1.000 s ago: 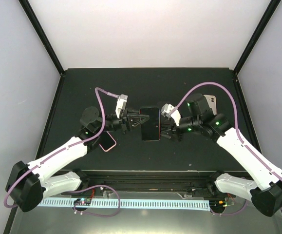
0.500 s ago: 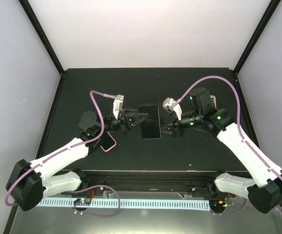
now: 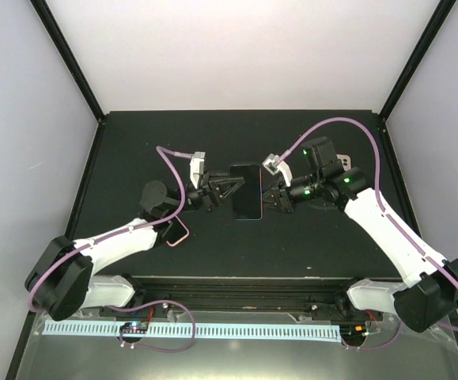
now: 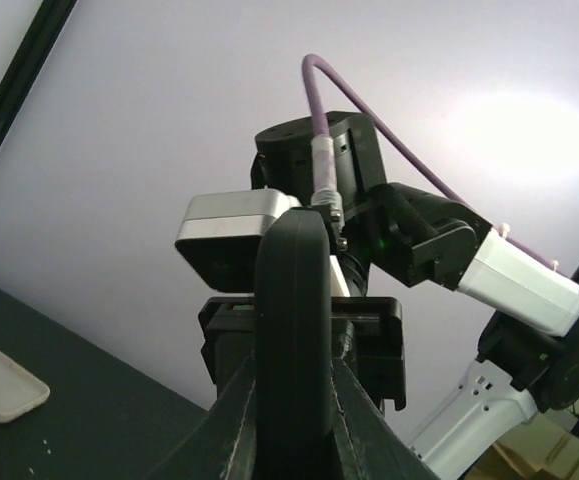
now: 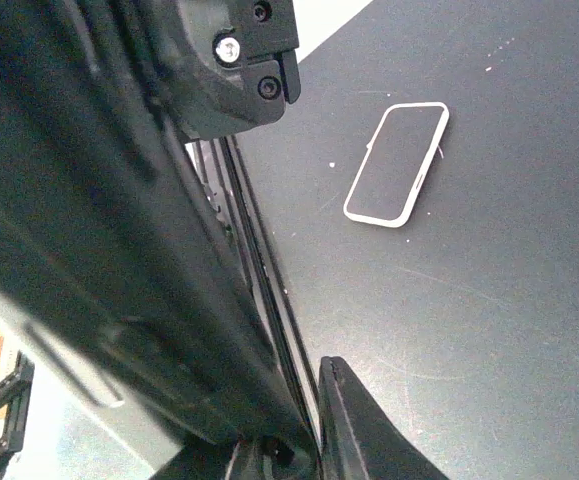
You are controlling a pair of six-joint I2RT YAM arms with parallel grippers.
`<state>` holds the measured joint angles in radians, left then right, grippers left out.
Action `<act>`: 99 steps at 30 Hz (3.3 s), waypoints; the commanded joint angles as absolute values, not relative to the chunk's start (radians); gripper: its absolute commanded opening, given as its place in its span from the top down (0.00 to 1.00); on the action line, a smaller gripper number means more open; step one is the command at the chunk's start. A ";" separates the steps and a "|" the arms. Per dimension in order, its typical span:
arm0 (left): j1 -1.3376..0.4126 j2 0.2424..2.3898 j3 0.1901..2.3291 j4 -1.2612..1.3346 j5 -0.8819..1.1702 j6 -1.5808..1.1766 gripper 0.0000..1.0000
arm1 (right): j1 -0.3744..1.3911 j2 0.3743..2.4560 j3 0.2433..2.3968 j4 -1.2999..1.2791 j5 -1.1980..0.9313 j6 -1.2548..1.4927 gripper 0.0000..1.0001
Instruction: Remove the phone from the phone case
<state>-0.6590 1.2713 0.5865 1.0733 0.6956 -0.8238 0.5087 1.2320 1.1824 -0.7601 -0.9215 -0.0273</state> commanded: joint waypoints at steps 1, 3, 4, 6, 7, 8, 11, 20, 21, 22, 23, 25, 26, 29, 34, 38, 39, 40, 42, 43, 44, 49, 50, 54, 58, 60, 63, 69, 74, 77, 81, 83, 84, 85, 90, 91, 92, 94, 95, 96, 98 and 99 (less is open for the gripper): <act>-0.693 1.363 0.563 0.717 0.696 -0.841 0.99 | 0.536 1.231 1.220 -0.469 -1.117 -0.029 0.93; -0.680 1.346 0.571 0.656 0.625 -0.825 0.99 | 0.515 1.243 1.188 -0.475 -1.128 -0.033 0.98; -0.675 1.336 0.575 0.629 0.592 -0.812 0.98 | 0.503 1.254 1.172 -0.470 -1.136 -0.030 0.99; -0.664 1.314 0.590 0.553 0.512 -0.779 0.98 | 0.478 1.282 1.144 -0.445 -1.151 -0.008 0.99; -0.659 1.304 0.594 0.522 0.489 -0.766 0.98 | 0.466 1.301 1.134 -0.430 -1.160 0.007 0.99; -0.650 1.291 0.596 0.496 0.475 -0.763 0.96 | 0.455 1.321 1.126 -0.419 -1.170 0.022 0.99; -0.627 1.237 0.591 0.470 0.449 -0.757 0.83 | 0.435 1.383 1.124 -0.412 -1.171 0.059 0.99; -0.604 1.087 0.680 0.195 0.189 -0.613 0.38 | 0.430 1.438 1.148 -0.510 -1.096 0.060 0.99; -0.605 1.067 0.688 0.154 0.151 -0.604 0.36 | 0.430 1.427 1.121 -0.498 -1.079 0.072 0.99; -0.606 1.049 0.696 0.111 0.108 -0.599 0.34 | 0.430 1.412 1.099 -0.487 -1.060 0.085 0.99; -0.611 1.029 0.701 0.069 0.070 -0.589 0.33 | 0.430 1.396 1.081 -0.476 -1.033 0.101 0.99; -0.631 0.990 0.694 0.017 0.003 -0.564 0.32 | 0.429 1.368 1.062 -0.498 -0.977 0.108 0.99; -0.645 0.970 0.683 -0.002 -0.038 -0.559 0.32 | 0.430 1.362 1.059 -0.522 -0.950 0.106 0.99; -0.687 0.931 0.650 -0.030 -0.086 -0.544 0.32 | 0.430 1.371 1.067 -0.607 -0.896 0.115 0.99; -0.784 0.919 0.645 -0.070 -0.101 -0.494 0.36 | 0.430 1.322 0.977 -0.631 -0.672 0.231 0.99; -0.868 0.940 0.654 -0.041 -0.122 -0.459 0.41 | 0.412 1.235 0.903 -0.644 -0.454 0.297 0.99; -0.894 0.956 0.661 -0.034 -0.129 -0.452 0.41 | 0.401 1.229 0.895 -0.659 -0.448 0.304 0.99; -0.915 0.976 0.670 -0.031 -0.140 -0.448 0.41 | 0.391 1.228 0.892 -0.677 -0.451 0.307 0.99; -0.957 1.030 0.689 -0.019 -0.167 -0.435 0.41 | 0.363 1.244 0.895 -0.724 -0.467 0.307 0.99; -0.978 1.057 0.696 -0.005 -0.182 -0.426 0.41 | 0.341 1.249 0.897 -0.754 -0.478 0.309 0.99; -0.999 1.090 0.702 0.014 -0.195 -0.418 0.40 | 0.312 1.247 0.898 -0.782 -0.487 0.311 0.99; -1.082 1.259 0.759 0.099 -0.231 -0.380 0.39 | 0.167 1.285 0.893 -0.911 -0.483 0.299 0.99; -1.089 1.303 0.776 0.112 -0.229 -0.377 0.39 | 0.153 1.301 0.895 -0.919 -0.475 0.295 0.99; -1.105 1.459 0.854 0.165 -0.204 -0.355 0.39 | 0.127 1.372 0.900 -0.919 -0.460 0.297 0.99; -1.125 1.582 0.959 0.177 -0.152 -0.319 0.39 | 0.121 1.433 0.928 -0.929 -0.469 0.296 0.99; -1.138 1.635 1.000 0.182 -0.136 -0.297 0.39 | 0.119 1.447 0.938 -0.930 -0.463 0.296 0.99; -1.149 1.703 1.052 0.187 -0.098 -0.278 0.39 | 0.119 1.470 0.943 -0.928 -0.476 0.297 0.99; -1.177 1.788 1.093 0.183 -0.138 -0.259 0.37 | 0.117 1.516 0.969 -0.931 -0.515 0.282 0.99; -1.177 1.833 1.088 0.170 -0.187 -0.243 0.35 | 0.119 1.527 0.977 -0.930 -0.466 0.279 0.99; -1.179 1.867 1.105 0.169 -0.175 -0.234 0.34 | 0.117 1.539 0.981 -0.930 -0.441 0.279 0.99; -1.180 1.902 1.133 0.171 -0.159 -0.238 0.34 | 0.118 1.552 0.984 -0.932 -0.452 0.277 0.99; -1.180 1.919 1.142 0.178 -0.166 -0.240 0.34 | 0.118 1.560 0.981 -0.928 -0.440 0.276 0.99; -1.180 1.928 1.146 0.176 -0.176 -0.241 0.34 | 0.118 1.565 0.980 -0.928 -0.432 0.275 0.99; -1.180 1.938 1.157 0.171 -0.189 -0.243 0.34 | 0.118 1.573 0.981 -0.928 -0.423 0.275 0.99; -1.181 1.983 1.208 0.129 -0.272 -0.255 0.35 | 0.118 1.604 0.989 -0.930 -0.422 0.269 0.99; -1.181 1.995 1.226 0.108 -0.298 -0.256 0.35 | 0.118 1.607 0.991 -0.930 -0.420 0.269 0.99; -1.180 2.012 1.246 0.078 -0.329 -0.256 0.35 | 0.117 1.609 0.992 -0.932 -0.424 0.268 0.99; -1.180 2.034 1.277 0.040 -0.380 -0.254 0.35 | 0.116 1.609 0.994 -0.935 -0.428 0.263 0.99; -1.181 2.041 1.285 0.032 -0.395 -0.250 0.36 | 0.117 1.608 0.994 -0.936 -0.430 0.261 0.99; -1.180 2.044 1.286 0.031 -0.403 -0.243 0.36 | 0.116 1.606 0.994 -0.937 -0.432 0.258 0.99; -1.183 2.047 1.286 0.021 -0.425 -0.231 0.37 | 0.115 1.599 0.994 -0.940 -0.433 0.250 0.99; -1.186 2.046 1.289 0.007 -0.437 -0.221 0.37 | 0.114 1.596 0.995 -0.941 -0.433 0.246 0.99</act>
